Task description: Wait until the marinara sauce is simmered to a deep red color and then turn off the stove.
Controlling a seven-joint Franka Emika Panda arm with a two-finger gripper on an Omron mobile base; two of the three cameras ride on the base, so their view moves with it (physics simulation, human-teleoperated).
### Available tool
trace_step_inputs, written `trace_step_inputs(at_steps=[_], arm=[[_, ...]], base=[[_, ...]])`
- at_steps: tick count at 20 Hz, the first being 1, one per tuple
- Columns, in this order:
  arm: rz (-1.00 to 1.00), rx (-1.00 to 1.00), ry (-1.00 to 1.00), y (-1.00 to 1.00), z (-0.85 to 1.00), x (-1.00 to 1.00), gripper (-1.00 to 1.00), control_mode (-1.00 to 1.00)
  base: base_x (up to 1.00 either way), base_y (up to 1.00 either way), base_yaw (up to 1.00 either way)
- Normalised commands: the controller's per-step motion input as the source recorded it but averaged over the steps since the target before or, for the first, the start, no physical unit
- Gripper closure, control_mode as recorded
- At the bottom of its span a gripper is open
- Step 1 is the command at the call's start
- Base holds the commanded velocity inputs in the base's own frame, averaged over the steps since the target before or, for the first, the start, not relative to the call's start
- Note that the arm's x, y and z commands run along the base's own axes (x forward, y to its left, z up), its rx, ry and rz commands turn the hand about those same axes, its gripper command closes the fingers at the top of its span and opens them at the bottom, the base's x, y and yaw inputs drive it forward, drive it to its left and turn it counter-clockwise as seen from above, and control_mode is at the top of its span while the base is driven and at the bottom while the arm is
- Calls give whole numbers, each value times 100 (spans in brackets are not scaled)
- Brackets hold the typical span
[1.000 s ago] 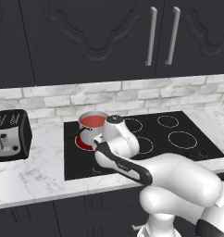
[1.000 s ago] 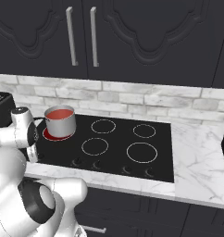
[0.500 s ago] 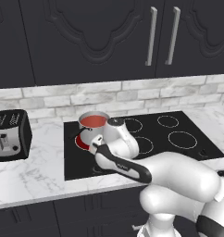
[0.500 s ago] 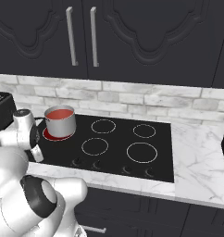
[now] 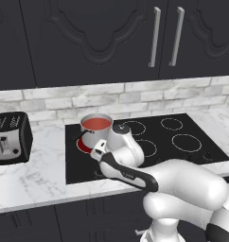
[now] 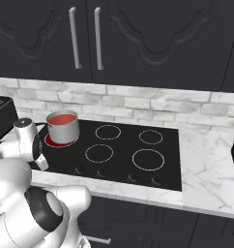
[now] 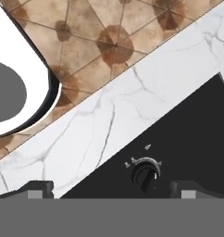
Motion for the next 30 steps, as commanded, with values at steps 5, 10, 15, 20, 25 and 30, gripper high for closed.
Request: trace_step_inputs(at_steps=[5, 10, 15, 20, 25, 30], arm=[[2, -1, -2, 0, -5, 19, -100, -100], [2, -3, 0, 0, -8, 21, -100, -100], [1, -6, 0, 9, -8, 20, -100, -100], [1, -6, 2, 22, -6, 16, -100, -100], [2, -5, 5, 31, -10, 11, -100, -100], [3, -8, 3, 21, -11, 11, -100, -100]], base=[[0, 0, 0], [0, 0, 0], [0, 0, 0], [0, 0, 0], [0, 0, 0], [0, 0, 0]])
